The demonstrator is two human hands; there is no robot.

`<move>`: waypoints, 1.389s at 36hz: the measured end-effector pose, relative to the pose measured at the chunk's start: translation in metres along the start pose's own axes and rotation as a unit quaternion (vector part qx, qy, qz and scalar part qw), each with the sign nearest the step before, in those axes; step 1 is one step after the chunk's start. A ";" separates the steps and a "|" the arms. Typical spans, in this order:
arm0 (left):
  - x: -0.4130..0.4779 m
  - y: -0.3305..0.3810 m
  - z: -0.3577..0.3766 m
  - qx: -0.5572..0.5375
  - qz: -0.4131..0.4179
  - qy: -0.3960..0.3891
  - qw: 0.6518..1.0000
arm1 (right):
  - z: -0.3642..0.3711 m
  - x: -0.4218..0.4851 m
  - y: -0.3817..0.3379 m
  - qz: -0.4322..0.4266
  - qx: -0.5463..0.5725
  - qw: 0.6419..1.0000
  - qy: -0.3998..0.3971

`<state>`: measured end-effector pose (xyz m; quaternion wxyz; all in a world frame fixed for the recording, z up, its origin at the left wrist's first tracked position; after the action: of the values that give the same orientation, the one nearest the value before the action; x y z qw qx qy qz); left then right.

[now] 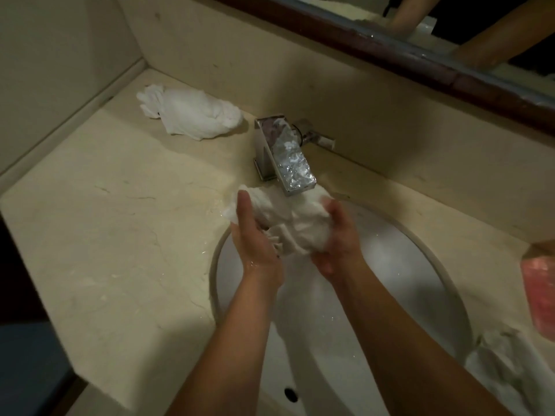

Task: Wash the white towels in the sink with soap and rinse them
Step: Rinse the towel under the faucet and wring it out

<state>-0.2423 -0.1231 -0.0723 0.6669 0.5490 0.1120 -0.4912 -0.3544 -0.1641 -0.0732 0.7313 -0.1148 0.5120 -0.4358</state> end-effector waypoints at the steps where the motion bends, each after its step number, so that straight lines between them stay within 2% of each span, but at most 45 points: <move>1: -0.003 -0.005 -0.001 -0.014 0.000 0.000 1.000 | -0.004 -0.001 0.000 -0.012 -0.010 1.000 0.015; 6: -0.001 -0.015 0.003 -0.089 -0.047 0.025 0.995 | -0.016 -0.007 -0.004 -0.094 -0.062 0.993 0.037; 10: -0.009 -0.019 0.008 -0.075 -0.043 0.021 0.996 | -0.023 -0.015 -0.001 -0.094 -0.060 0.993 0.022; 16: -0.011 -0.017 0.016 -0.110 -0.037 -0.012 0.993 | -0.019 -0.015 -0.007 -0.095 -0.083 0.989 0.080; 22: -0.009 -0.010 0.023 -0.106 -0.007 0.051 0.993 | -0.003 -0.007 -0.006 -0.159 -0.072 0.966 0.191; 26: -0.006 -0.008 0.024 -0.109 -0.008 0.070 0.991 | -0.003 -0.003 -0.002 -0.150 -0.042 0.964 0.215; 30: 0.001 -0.011 0.020 -0.109 -0.022 0.081 0.990 | -0.005 -0.004 -0.003 -0.133 -0.056 0.969 0.200; 33: 0.004 -0.016 0.016 -0.100 -0.025 0.050 0.993 | -0.010 -0.002 -0.001 -0.147 -0.080 0.965 0.200; 40: 0.001 -0.019 0.009 0.015 0.050 0.035 0.998 | -0.013 -0.011 0.000 -0.149 -0.023 0.975 0.163; 43: -0.007 -0.019 0.009 0.028 -0.012 -0.016 0.999 | -0.012 -0.014 -0.007 -0.182 -0.040 0.974 0.125; 46: -0.011 -0.012 0.013 0.017 -0.068 -0.023 0.997 | -0.011 -0.018 -0.007 -0.181 -0.085 0.975 0.093; 48: -0.010 -0.006 0.016 0.004 -0.040 0.006 0.999 | -0.011 -0.017 -0.004 -0.168 -0.091 0.978 0.084; 50: -0.005 0.000 0.018 -0.002 0.011 0.034 0.999 | -0.008 -0.019 -0.004 -0.120 -0.059 0.988 0.072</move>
<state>-0.2514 -0.1356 -0.0620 0.6694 0.5651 0.1292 -0.4647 -0.3655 -0.1498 -0.0616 0.6266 -0.1866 0.5705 -0.4971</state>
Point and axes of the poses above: each hand's wrist, its own x-axis towards the middle knuckle, its own z-axis out of the palm, y = z × x, the point moved 2 cm from there along x, towards the middle knuckle, and after that the axes turned 10 degrees about y, right-handed, at the moved point
